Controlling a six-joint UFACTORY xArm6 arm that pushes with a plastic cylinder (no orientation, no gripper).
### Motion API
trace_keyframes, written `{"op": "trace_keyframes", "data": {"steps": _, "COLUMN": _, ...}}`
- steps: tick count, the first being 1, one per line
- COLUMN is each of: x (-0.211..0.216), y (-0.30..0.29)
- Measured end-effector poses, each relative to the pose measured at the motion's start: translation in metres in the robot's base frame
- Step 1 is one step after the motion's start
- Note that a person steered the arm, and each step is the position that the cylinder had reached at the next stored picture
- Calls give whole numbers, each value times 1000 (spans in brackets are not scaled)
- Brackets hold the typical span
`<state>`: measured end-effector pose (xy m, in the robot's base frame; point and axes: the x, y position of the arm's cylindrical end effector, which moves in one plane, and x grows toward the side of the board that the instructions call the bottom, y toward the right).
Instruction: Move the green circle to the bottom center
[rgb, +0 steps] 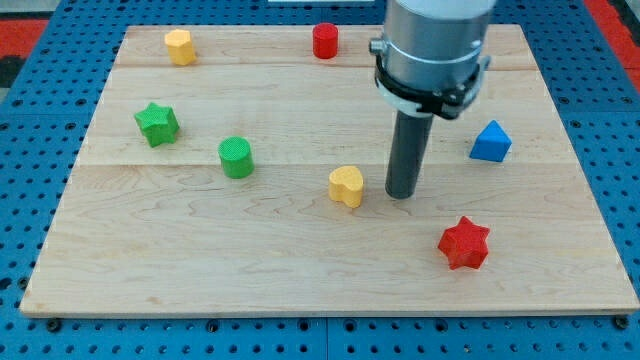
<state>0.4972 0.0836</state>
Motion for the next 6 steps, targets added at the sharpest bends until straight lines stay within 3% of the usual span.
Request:
{"op": "trace_keyframes", "data": {"steps": 2, "x": 34, "y": -125}}
{"op": "trace_keyframes", "data": {"steps": 3, "x": -49, "y": -60}}
{"op": "trace_keyframes", "data": {"steps": 4, "x": -104, "y": -70}}
{"op": "trace_keyframes", "data": {"steps": 6, "x": -39, "y": -170}}
